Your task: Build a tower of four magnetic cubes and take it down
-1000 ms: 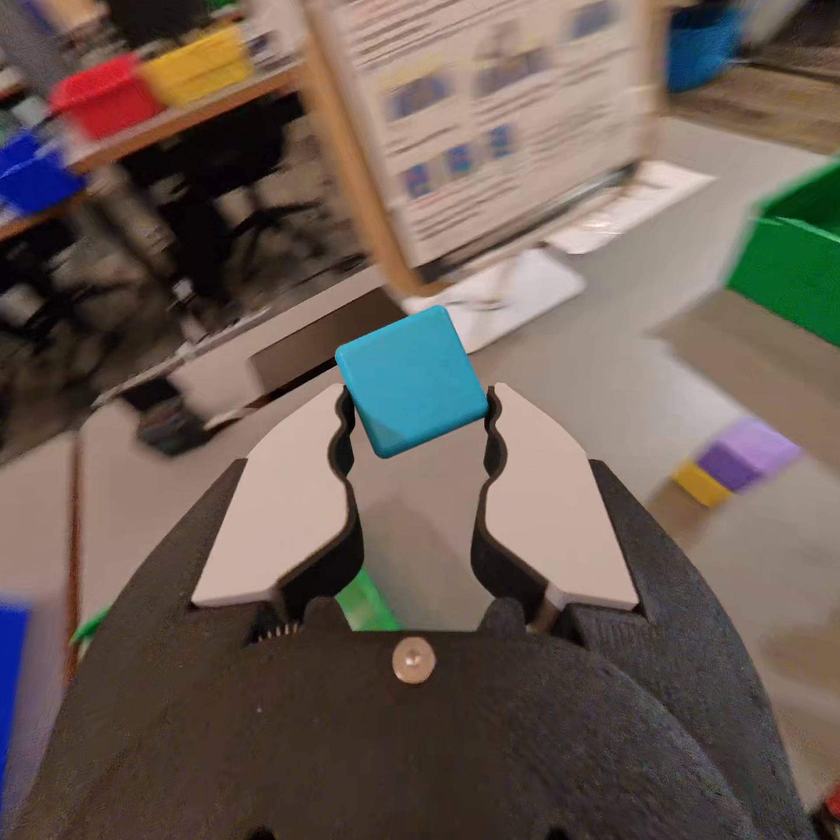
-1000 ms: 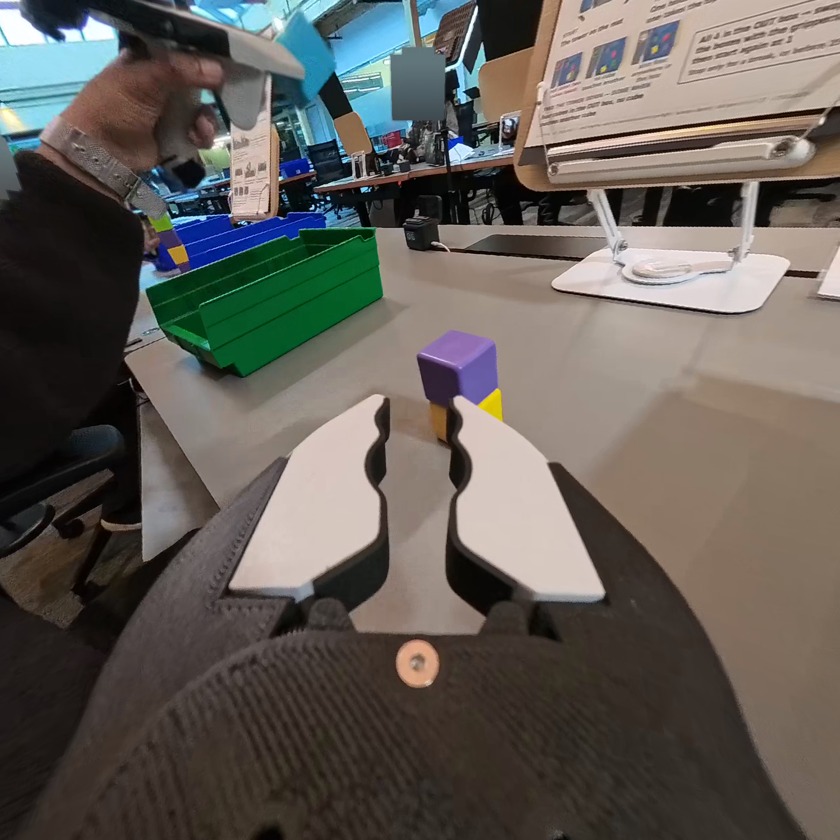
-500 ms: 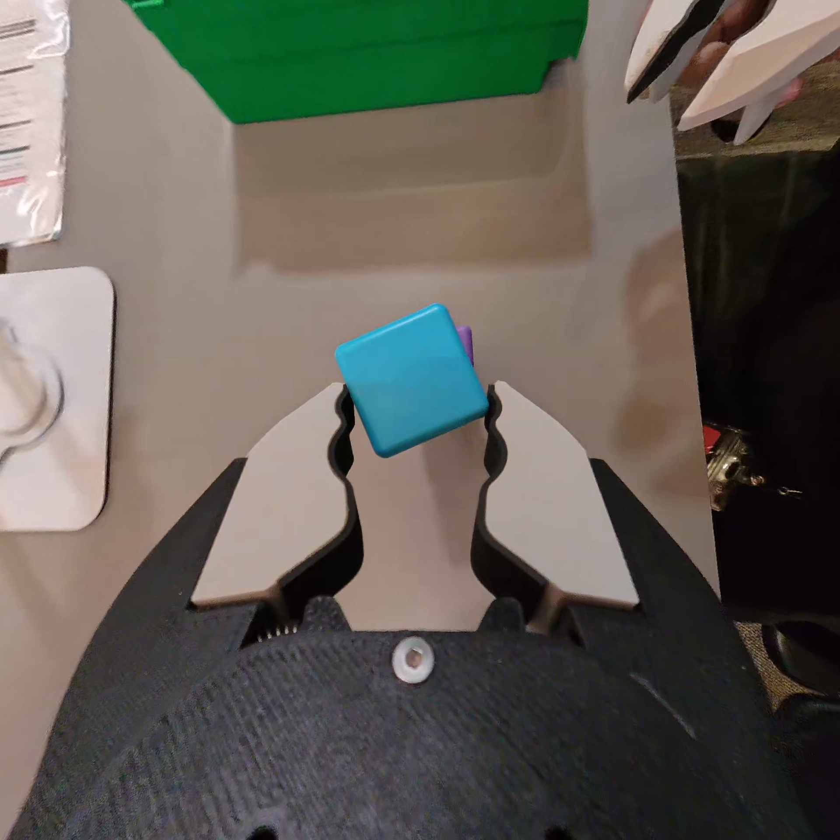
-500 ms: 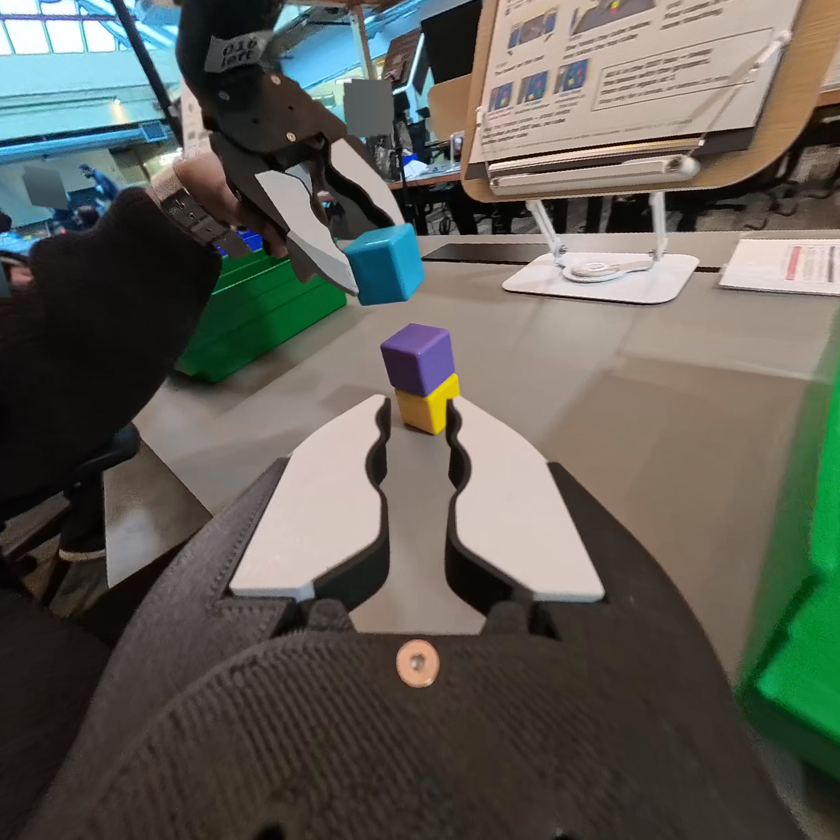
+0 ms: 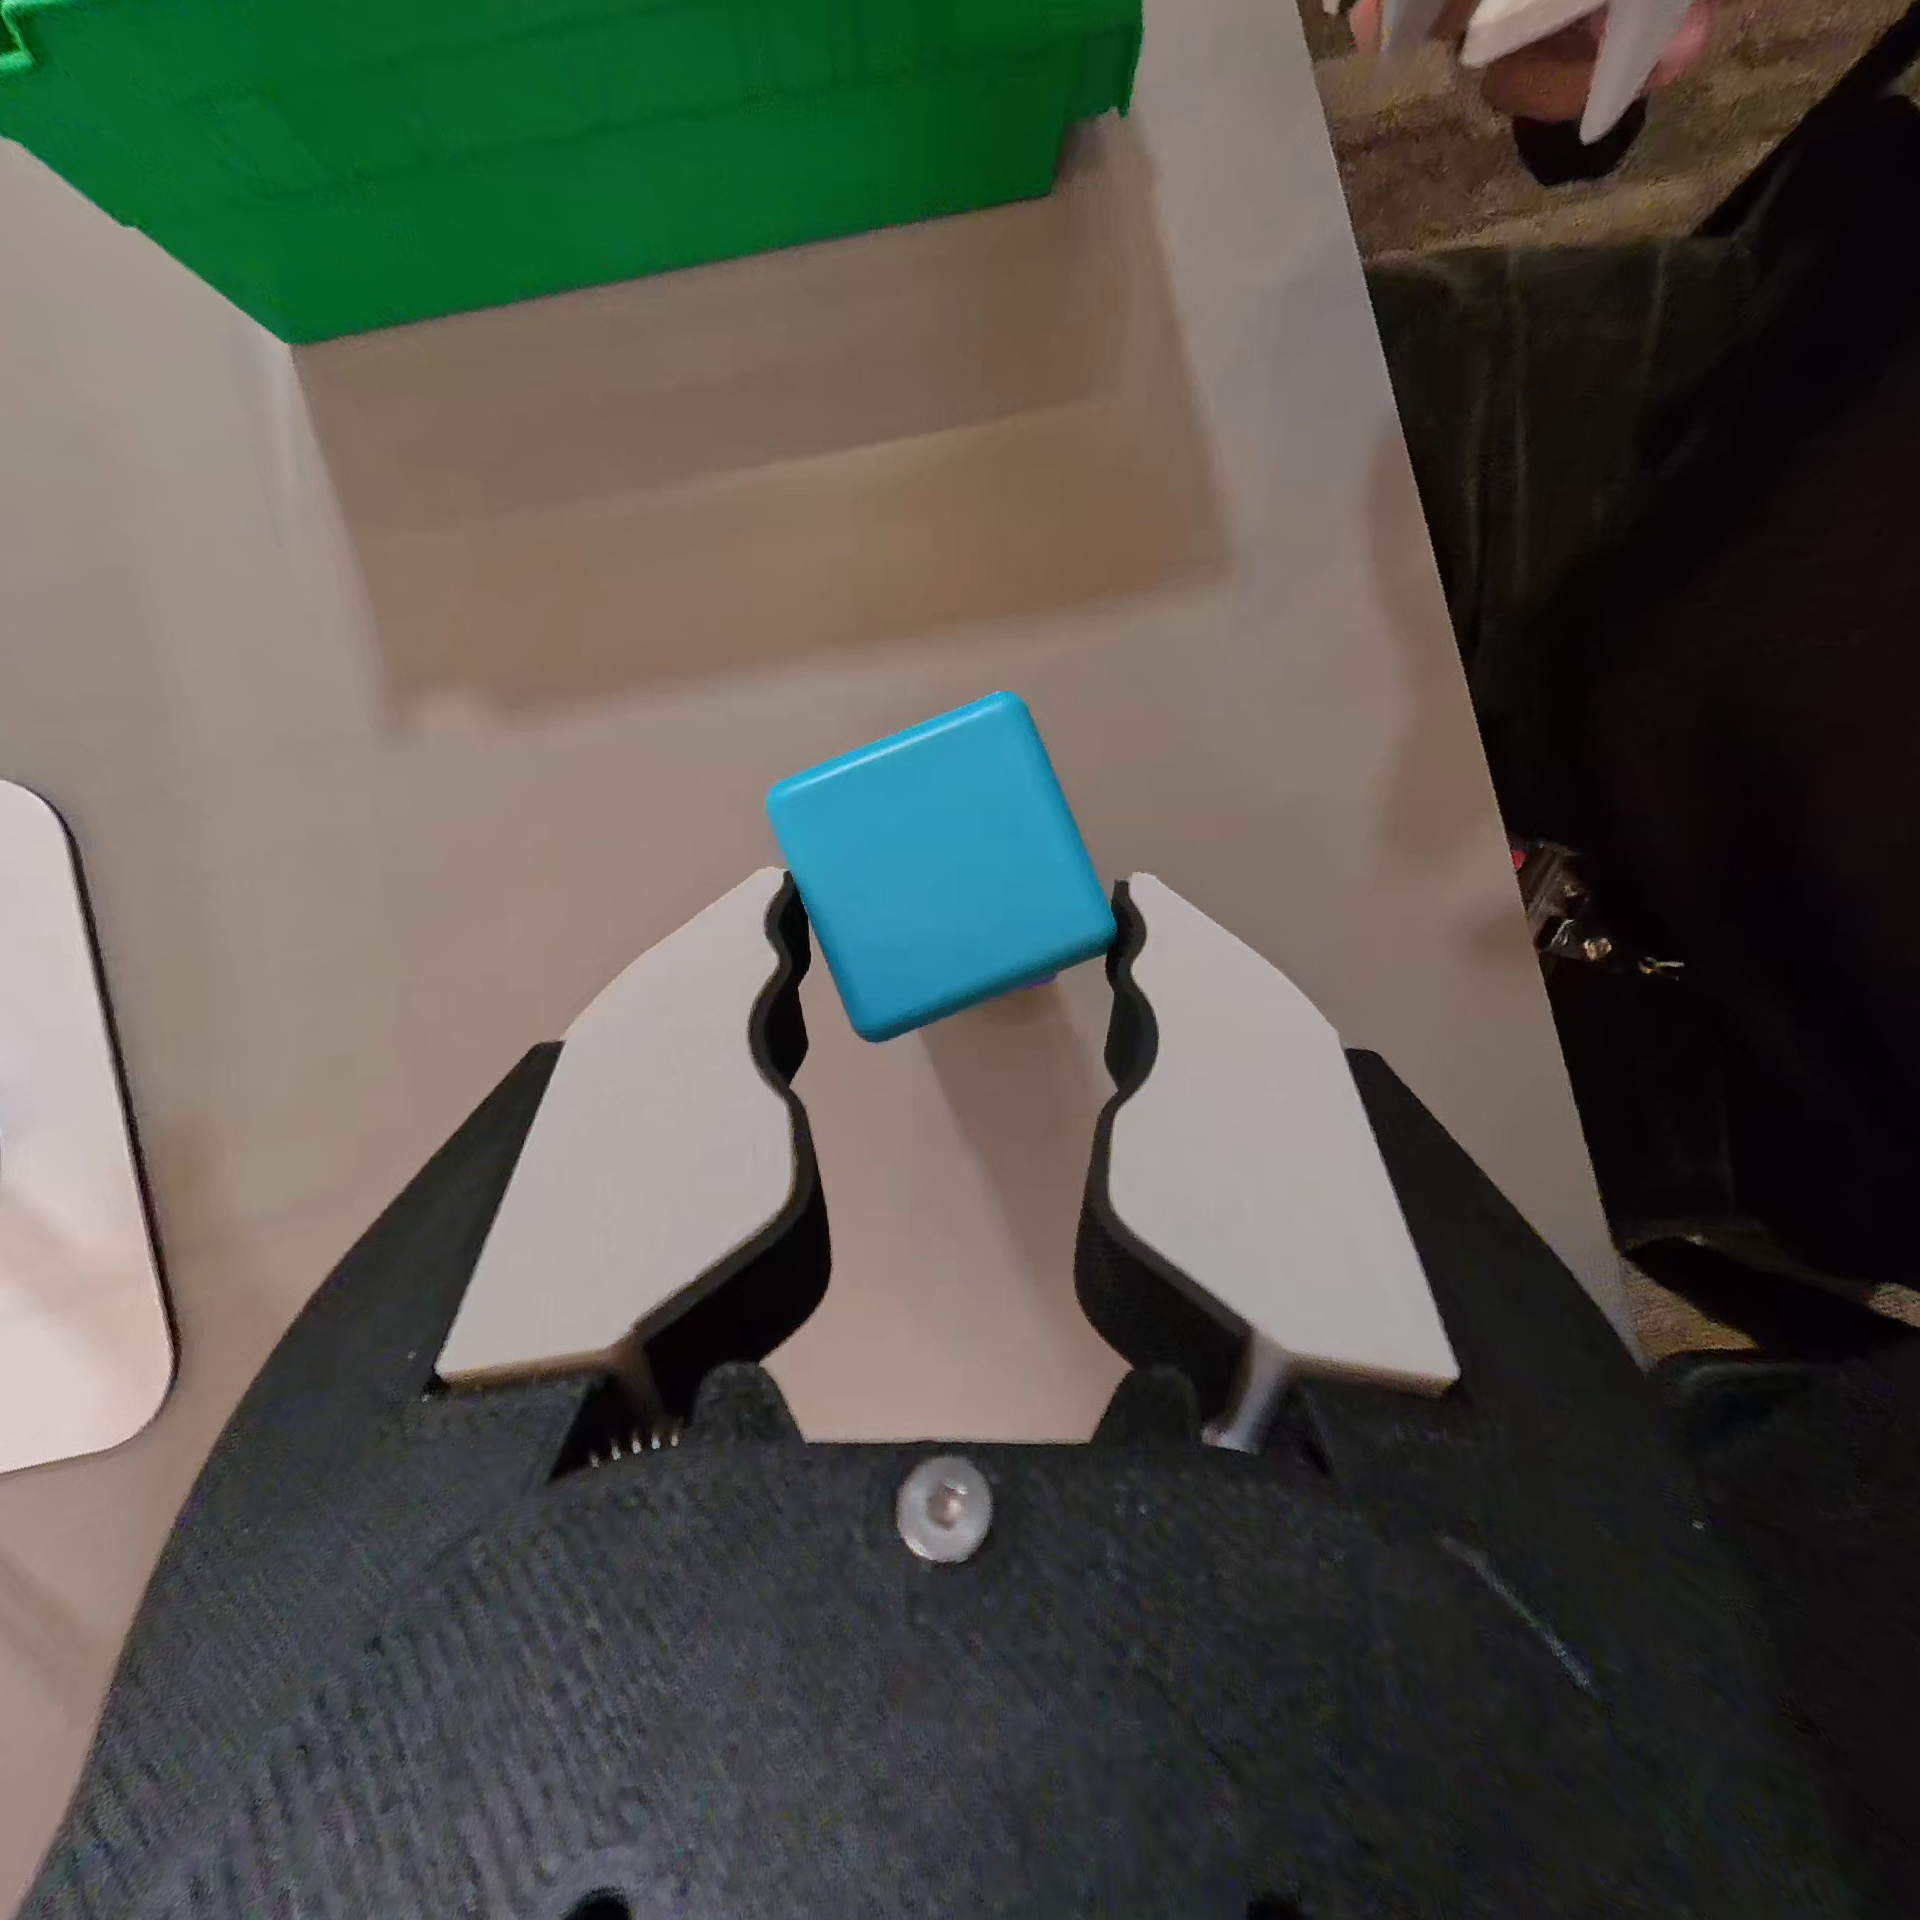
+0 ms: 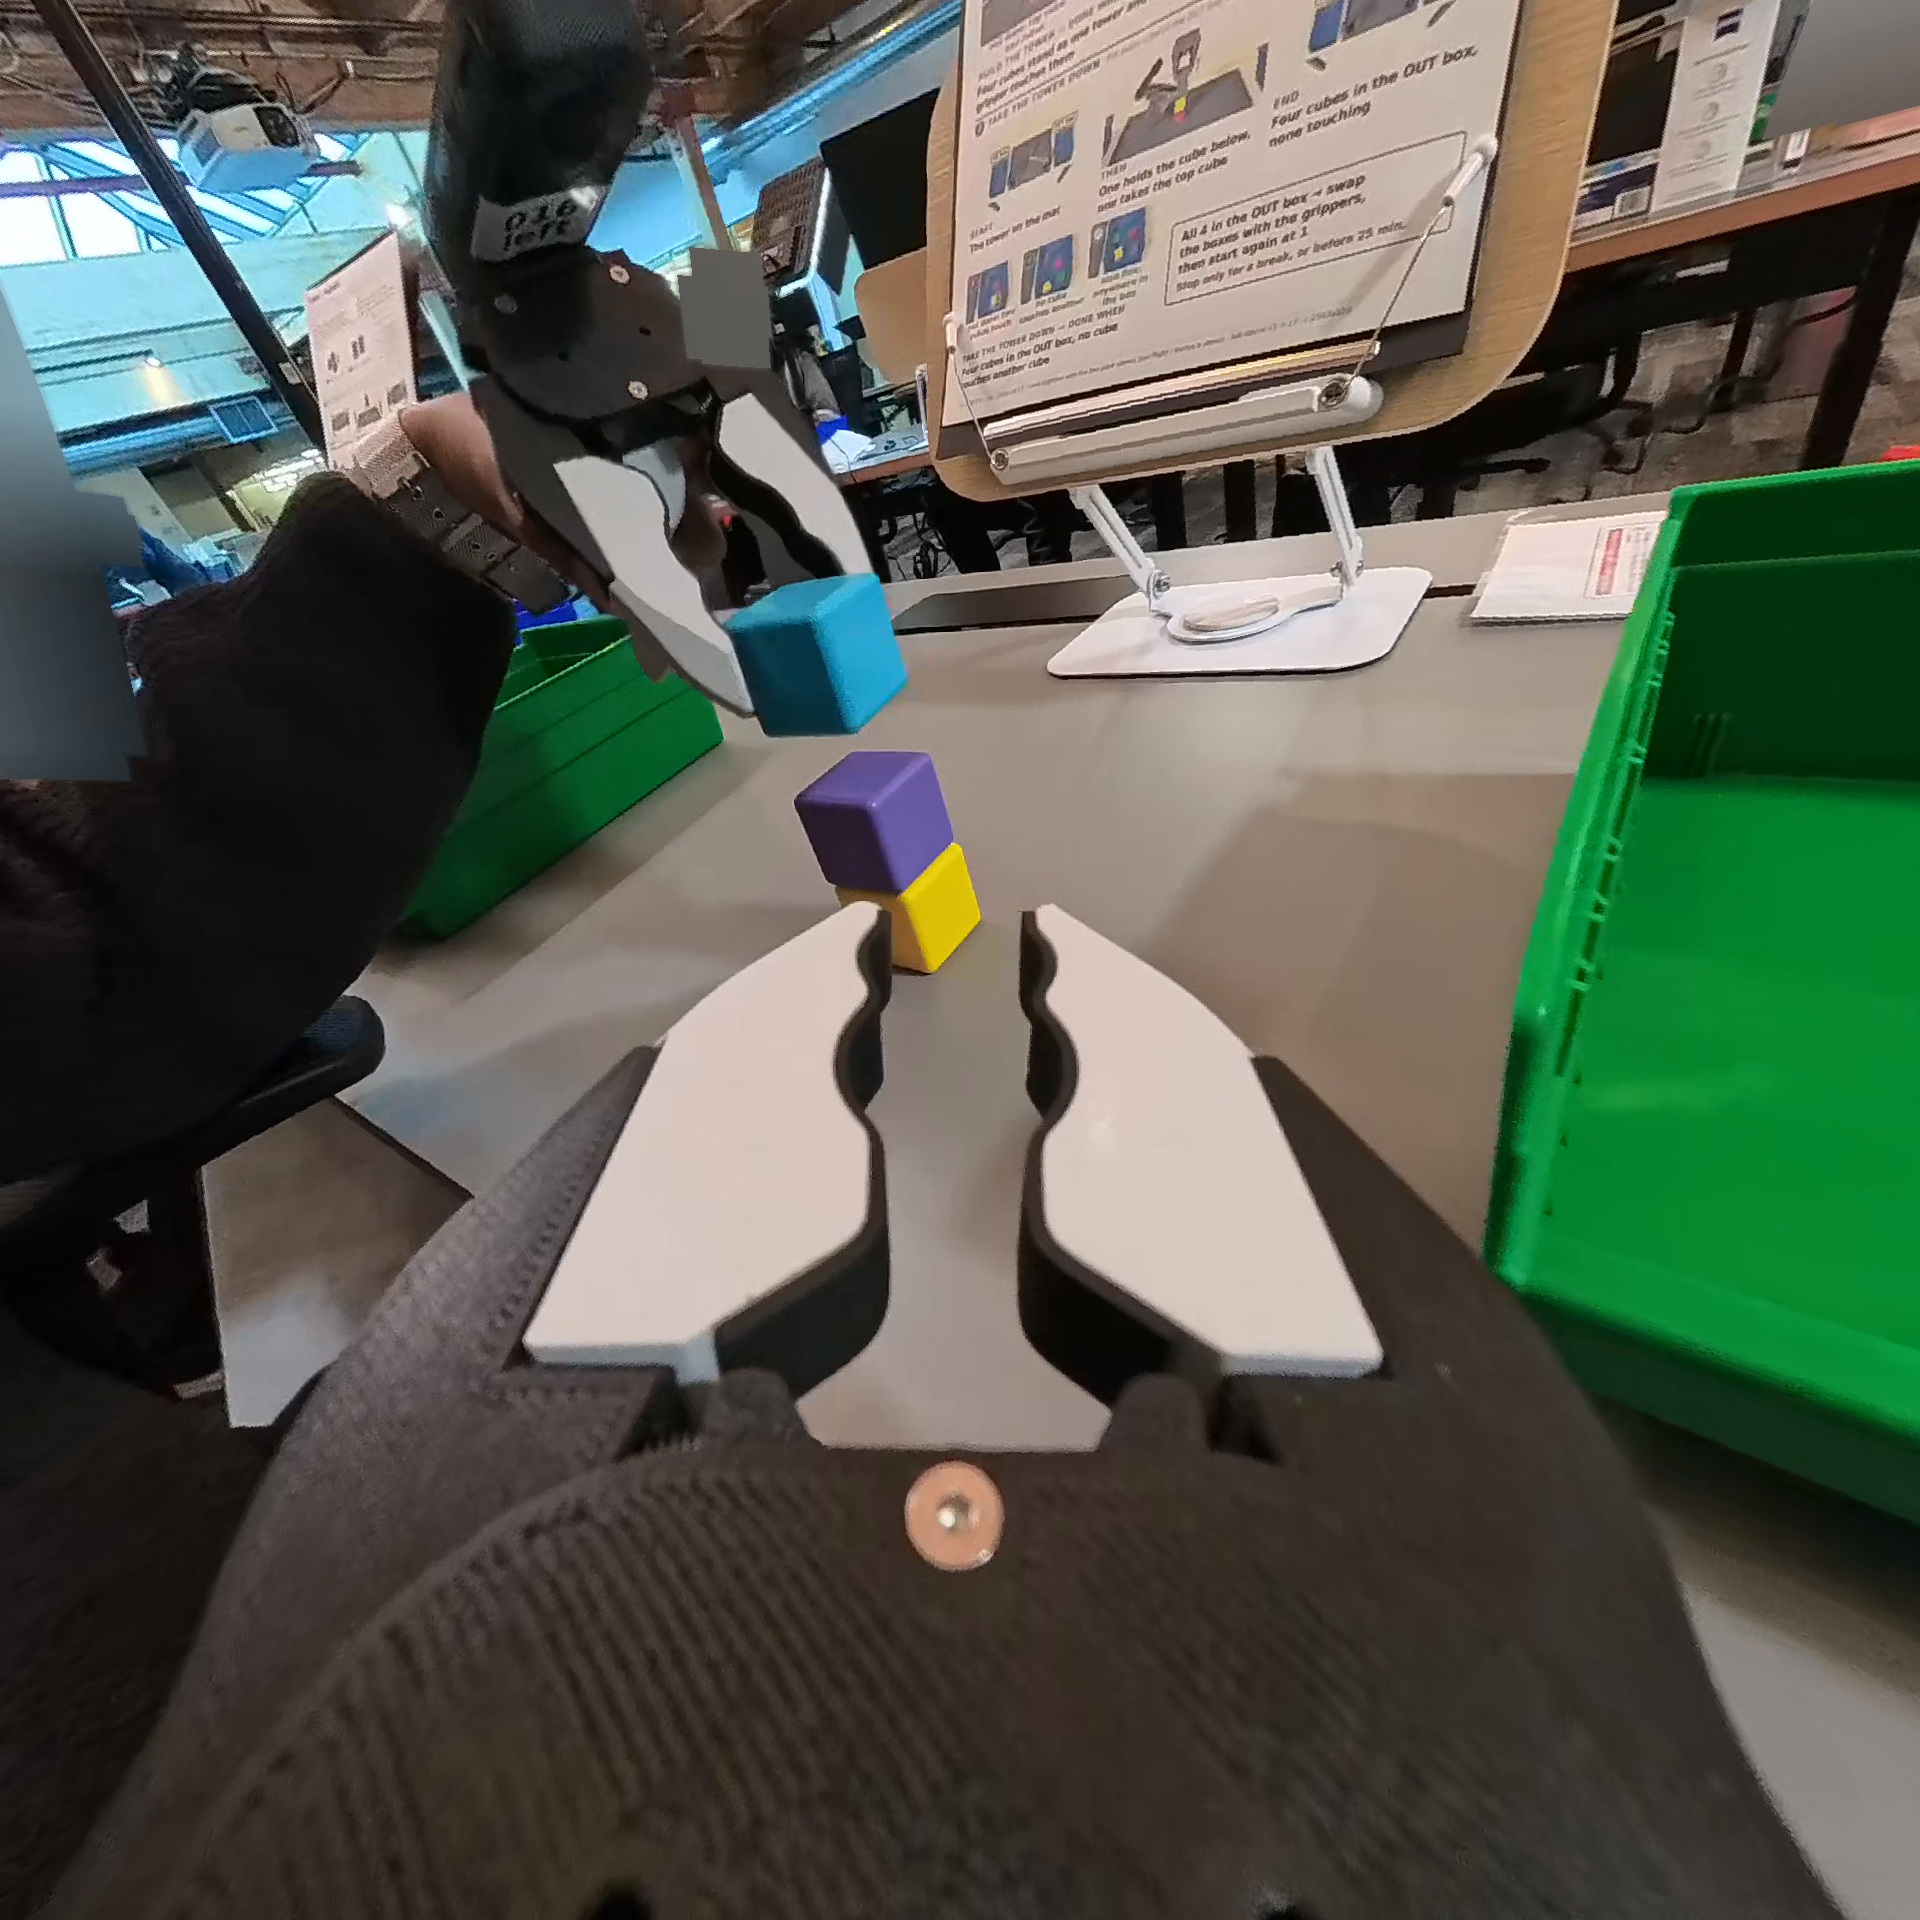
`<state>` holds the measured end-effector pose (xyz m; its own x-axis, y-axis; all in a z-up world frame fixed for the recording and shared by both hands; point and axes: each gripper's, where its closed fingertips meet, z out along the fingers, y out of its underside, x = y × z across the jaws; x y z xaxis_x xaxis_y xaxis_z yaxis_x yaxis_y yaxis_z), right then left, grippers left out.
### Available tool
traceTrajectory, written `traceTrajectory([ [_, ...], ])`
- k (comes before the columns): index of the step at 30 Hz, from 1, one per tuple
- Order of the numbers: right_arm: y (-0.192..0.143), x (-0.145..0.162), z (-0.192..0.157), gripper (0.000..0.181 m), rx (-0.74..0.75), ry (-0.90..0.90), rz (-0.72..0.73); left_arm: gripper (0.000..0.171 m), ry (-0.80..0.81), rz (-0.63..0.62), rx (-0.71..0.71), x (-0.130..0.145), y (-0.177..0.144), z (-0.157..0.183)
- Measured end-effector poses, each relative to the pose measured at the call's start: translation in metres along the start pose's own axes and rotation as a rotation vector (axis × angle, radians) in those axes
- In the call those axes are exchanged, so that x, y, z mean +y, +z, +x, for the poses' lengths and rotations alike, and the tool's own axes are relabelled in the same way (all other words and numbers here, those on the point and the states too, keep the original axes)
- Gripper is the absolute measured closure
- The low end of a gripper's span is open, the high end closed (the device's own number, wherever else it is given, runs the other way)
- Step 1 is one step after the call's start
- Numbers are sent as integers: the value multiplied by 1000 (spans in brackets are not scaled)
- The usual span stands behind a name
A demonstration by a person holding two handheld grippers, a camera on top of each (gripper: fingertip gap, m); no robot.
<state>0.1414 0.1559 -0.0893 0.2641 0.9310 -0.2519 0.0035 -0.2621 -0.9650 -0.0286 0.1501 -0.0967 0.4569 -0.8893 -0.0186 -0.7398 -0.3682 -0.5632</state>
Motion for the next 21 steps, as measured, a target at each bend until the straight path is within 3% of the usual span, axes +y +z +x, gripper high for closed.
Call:
traceTrajectory([
  [6,0,-1,0,157,-7,25,5,111,103,-14,-23,-1,2,6],
  [12,2,-4,6,158,3,35,18,111,136,-26,62,-3,-1,5],
  [15,6,-5,8,157,-16,91,29,112,154,-61,138,-2,-1,6],
  [18,10,-7,6,157,-51,163,40,111,198,-130,127,6,4,0],
  [21,13,-8,7,156,-71,205,44,111,210,-111,113,5,8,-2],
])
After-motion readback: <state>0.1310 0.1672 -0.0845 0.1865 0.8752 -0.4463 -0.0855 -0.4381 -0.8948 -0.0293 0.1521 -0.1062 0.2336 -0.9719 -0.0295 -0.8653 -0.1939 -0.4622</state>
